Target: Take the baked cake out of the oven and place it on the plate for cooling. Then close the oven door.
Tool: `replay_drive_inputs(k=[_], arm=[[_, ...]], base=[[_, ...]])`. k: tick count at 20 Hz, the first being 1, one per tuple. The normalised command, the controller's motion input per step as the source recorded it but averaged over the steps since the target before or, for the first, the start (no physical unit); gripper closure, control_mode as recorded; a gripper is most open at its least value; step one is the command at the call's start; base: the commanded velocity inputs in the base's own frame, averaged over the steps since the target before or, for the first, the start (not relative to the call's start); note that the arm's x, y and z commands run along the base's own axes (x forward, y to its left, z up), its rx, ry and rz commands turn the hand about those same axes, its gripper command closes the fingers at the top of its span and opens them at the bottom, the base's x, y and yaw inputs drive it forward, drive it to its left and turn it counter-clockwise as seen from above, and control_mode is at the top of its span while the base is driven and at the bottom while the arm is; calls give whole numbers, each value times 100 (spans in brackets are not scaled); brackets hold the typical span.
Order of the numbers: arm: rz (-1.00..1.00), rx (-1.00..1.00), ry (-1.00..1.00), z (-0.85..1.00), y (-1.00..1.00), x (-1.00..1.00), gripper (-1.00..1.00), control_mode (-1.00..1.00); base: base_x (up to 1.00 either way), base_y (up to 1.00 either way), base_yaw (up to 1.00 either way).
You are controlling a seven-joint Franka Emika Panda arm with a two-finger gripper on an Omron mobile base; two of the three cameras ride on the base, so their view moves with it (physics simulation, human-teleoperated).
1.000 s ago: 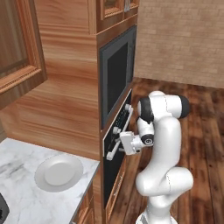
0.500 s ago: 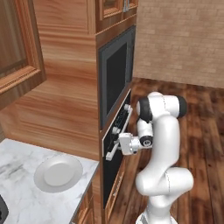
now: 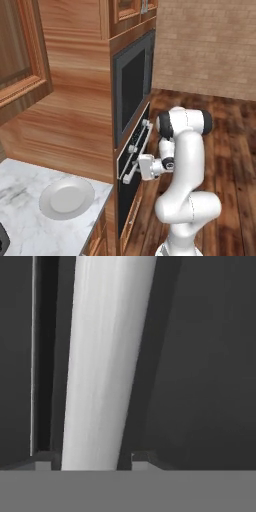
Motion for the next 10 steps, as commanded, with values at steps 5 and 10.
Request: replay_drive_inputs(k=[5, 10], arm=[[-3, -3, 19, -52, -96, 0, 100, -100], [-3, -3, 22, -51, -100, 0, 100, -100]], base=[[0, 0, 0], [0, 0, 0]])
